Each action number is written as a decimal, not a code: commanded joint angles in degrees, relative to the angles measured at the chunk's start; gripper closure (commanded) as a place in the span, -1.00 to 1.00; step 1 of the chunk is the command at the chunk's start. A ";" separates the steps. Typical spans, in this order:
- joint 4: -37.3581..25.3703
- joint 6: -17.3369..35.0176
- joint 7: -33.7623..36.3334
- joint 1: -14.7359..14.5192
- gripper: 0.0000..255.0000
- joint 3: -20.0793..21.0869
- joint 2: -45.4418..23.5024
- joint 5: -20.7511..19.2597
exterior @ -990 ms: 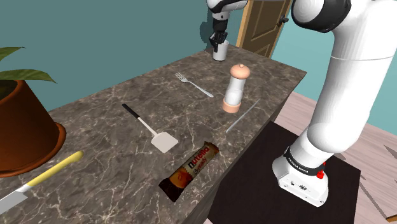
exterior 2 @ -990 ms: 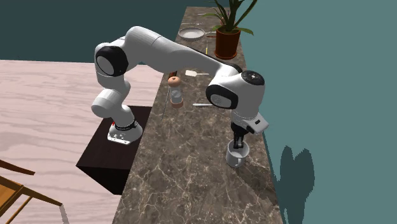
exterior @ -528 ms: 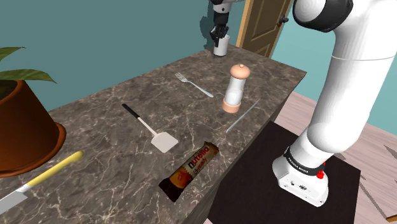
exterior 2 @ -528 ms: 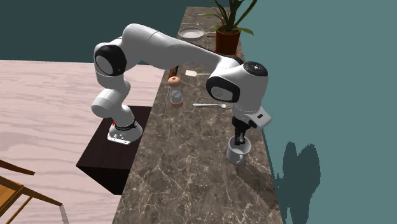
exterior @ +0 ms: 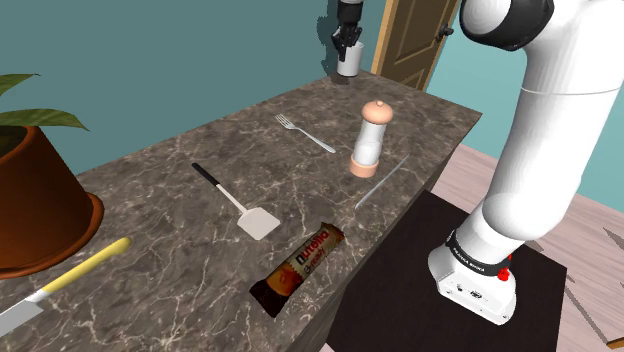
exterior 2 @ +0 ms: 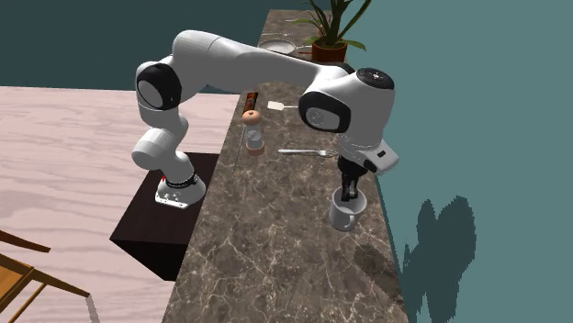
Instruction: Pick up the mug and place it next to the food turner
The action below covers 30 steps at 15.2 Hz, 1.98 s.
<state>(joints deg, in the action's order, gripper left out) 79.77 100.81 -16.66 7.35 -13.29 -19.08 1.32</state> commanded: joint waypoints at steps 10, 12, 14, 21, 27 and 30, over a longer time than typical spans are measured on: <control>-11.54 -9.54 -0.42 0.72 1.00 -0.10 -2.02 0.48; -14.19 -11.48 -0.52 0.94 1.00 -0.11 -2.73 0.64; -17.08 -13.53 -0.63 1.20 1.00 -0.12 -3.58 0.84; -12.10 -14.08 2.45 -1.86 1.00 0.48 1.93 -0.67; 2.78 -10.45 9.88 -7.41 1.00 2.99 13.06 -3.63; 8.16 -9.60 13.79 -9.63 1.00 4.70 17.43 -4.57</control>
<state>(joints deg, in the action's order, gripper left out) 85.96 91.05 -4.37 -1.47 -9.21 -3.42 -2.87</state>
